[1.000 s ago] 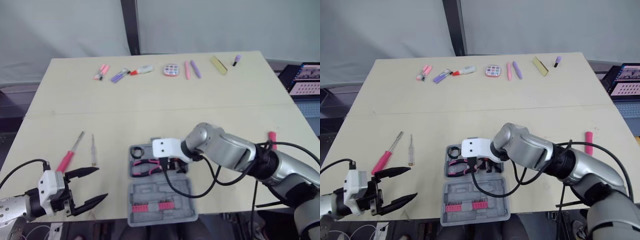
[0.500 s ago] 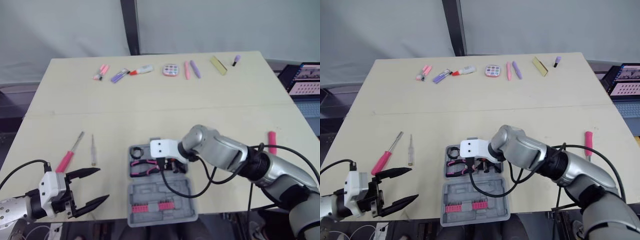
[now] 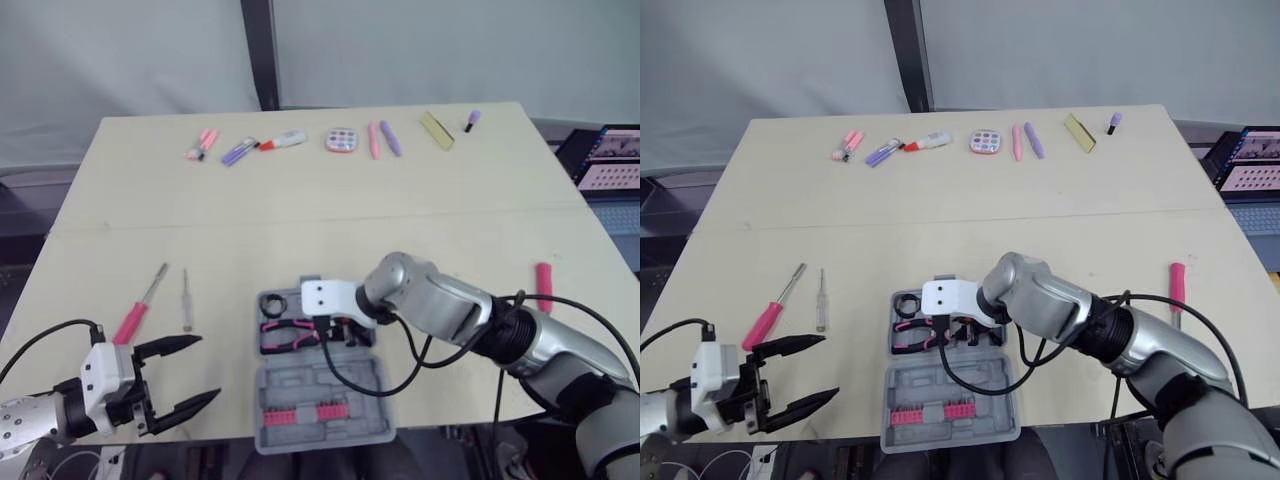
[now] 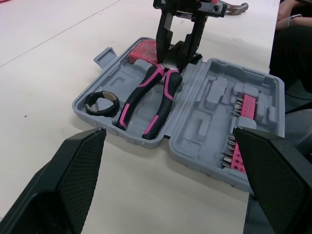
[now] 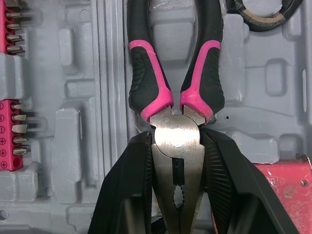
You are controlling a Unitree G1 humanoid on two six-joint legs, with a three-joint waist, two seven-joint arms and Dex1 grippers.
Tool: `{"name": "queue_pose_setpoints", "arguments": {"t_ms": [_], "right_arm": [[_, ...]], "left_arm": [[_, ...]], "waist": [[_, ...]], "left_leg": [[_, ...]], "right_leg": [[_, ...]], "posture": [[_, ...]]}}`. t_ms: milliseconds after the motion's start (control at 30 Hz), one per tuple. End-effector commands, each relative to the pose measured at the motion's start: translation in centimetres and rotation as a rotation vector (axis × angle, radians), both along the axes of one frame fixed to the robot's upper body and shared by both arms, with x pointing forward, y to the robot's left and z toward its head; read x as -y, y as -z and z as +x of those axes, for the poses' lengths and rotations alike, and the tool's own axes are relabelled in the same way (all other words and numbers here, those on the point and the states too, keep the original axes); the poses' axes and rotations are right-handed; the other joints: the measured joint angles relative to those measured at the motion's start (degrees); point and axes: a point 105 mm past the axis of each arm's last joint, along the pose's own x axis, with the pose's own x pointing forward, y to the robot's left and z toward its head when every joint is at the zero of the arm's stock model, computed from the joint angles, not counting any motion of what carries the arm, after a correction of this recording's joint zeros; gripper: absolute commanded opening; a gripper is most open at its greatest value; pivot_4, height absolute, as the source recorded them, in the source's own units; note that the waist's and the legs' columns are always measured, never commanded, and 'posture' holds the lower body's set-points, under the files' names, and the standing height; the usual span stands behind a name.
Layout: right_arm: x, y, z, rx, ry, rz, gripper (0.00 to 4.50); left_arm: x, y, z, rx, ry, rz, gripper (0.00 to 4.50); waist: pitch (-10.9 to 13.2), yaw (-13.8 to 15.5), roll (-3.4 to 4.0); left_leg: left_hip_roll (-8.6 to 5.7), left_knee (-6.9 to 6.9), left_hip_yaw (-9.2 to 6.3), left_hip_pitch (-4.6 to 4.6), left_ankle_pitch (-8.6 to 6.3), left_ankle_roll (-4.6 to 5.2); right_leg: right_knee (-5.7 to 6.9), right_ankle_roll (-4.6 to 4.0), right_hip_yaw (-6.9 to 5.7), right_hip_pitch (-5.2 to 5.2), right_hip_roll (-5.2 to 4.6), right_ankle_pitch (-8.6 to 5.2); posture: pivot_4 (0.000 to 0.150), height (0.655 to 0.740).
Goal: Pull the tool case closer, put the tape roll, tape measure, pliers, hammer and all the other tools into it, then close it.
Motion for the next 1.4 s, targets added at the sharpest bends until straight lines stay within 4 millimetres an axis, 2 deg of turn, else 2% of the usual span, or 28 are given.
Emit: {"name": "queue_pose_setpoints", "arguments": {"t_ms": [33,67,133,200,300,333,433,567,633,733,967,1400], "right_arm": [[-0.6,-0.9,-0.2,0.011,-0.030,0.034,0.95],[-0.6,-1.0,-0.2,0.010,-0.031,0.041,0.95],[-0.7,-1.0,-0.1,0.013,-0.026,0.051,1.99],[-0.5,-1.1,-0.2,0.003,-0.028,0.056,2.72],[-0.2,-1.5,-0.4,-0.004,-0.033,0.062,4.22],[-0.1,-1.7,-0.3,-0.003,-0.032,0.064,4.48],[0.1,-2.2,-0.3,-0.004,-0.025,0.079,4.48],[-0.3,-3.5,-0.3,0.005,0.015,0.217,4.48],[-0.2,-3.2,-0.4,0.010,0.015,0.256,4.48],[-0.5,-3.2,-0.8,-0.005,0.035,0.427,3.68],[-0.2,-2.4,-0.3,0.032,0.107,0.658,0.07],[-0.2,-0.8,-0.3,-0.011,0.131,0.726,0.02]], "left_arm": [[0.4,-0.5,-0.1,0.025,0.013,0.009,4.50],[0.4,-0.5,-0.1,0.025,0.014,0.008,4.50],[0.5,-0.5,0.0,0.025,0.013,0.007,4.50],[0.5,-0.5,0.0,0.026,0.013,0.005,4.50],[0.5,-0.5,0.1,0.026,0.012,-0.002,4.50],[0.5,-0.5,0.2,0.026,0.012,-0.002,4.50],[0.6,-0.5,0.2,0.027,0.014,-0.004,4.50],[0.7,-0.5,0.4,0.033,0.017,-0.013,4.50],[0.8,-0.5,0.5,0.035,0.019,-0.016,4.50],[1.1,-0.5,0.6,0.038,0.023,-0.024,4.50],[1.6,-0.4,1.1,0.047,0.040,-0.037,4.50],[1.9,0.0,1.2,0.048,0.050,-0.037,4.50]], "waist": [[0.0,0.0,0.00],[0.0,0.0,0.00],[0.0,0.0,0.00],[0.0,0.0,0.00],[0.0,0.1,0.00],[0.0,0.1,0.00],[0.0,0.1,0.00],[0.0,0.1,-0.02],[0.0,0.2,-0.03],[0.0,0.2,-0.08],[0.0,0.2,-0.08],[0.0,0.2,-0.07]], "left_leg": [[0.00,0.00,0.00,0.00,0.00,0.00],[0.00,0.00,0.00,0.00,0.00,0.00],[0.00,0.00,0.00,0.00,0.00,0.00],[0.00,0.00,0.00,0.00,0.00,0.00],[0.00,0.00,0.00,0.00,0.00,0.00],[0.00,0.00,0.00,0.00,0.00,0.00],[0.00,0.01,0.00,0.00,0.00,0.00],[0.00,-0.01,0.00,0.00,0.00,0.00],[0.00,-0.01,-0.01,0.00,0.00,0.00],[0.00,0.01,-0.02,0.00,0.00,0.00],[-0.01,0.05,0.00,0.01,0.00,-0.01],[0.00,0.03,-0.02,0.03,0.01,-0.02]], "right_leg": [[0.00,0.00,0.00,0.00,0.00,0.00],[0.00,0.00,0.00,0.00,0.00,0.00],[0.00,0.00,0.00,0.00,0.00,0.00],[0.00,0.00,0.00,0.00,0.00,0.00],[-0.01,0.00,0.00,0.00,0.00,0.00],[-0.01,0.00,0.01,0.00,0.00,0.00],[-0.02,0.00,0.00,0.03,0.00,0.00],[-0.01,0.00,0.00,0.03,0.00,0.00],[-0.02,0.00,-0.01,0.06,0.00,0.00],[-0.02,0.00,-0.01,0.09,0.00,0.00],[-0.03,0.00,0.00,0.14,0.03,0.00],[-0.01,0.00,0.00,0.13,0.07,0.00]], "posture": [[0.150,0.7400],[0.150,0.7400],[0.150,0.7400],[0.150,0.7400],[0.150,0.7400],[0.150,0.7400],[0.150,0.7400],[0.150,0.7400],[0.150,0.7400],[0.150,0.7400],[0.150,0.7400],[0.150,0.7400]]}}
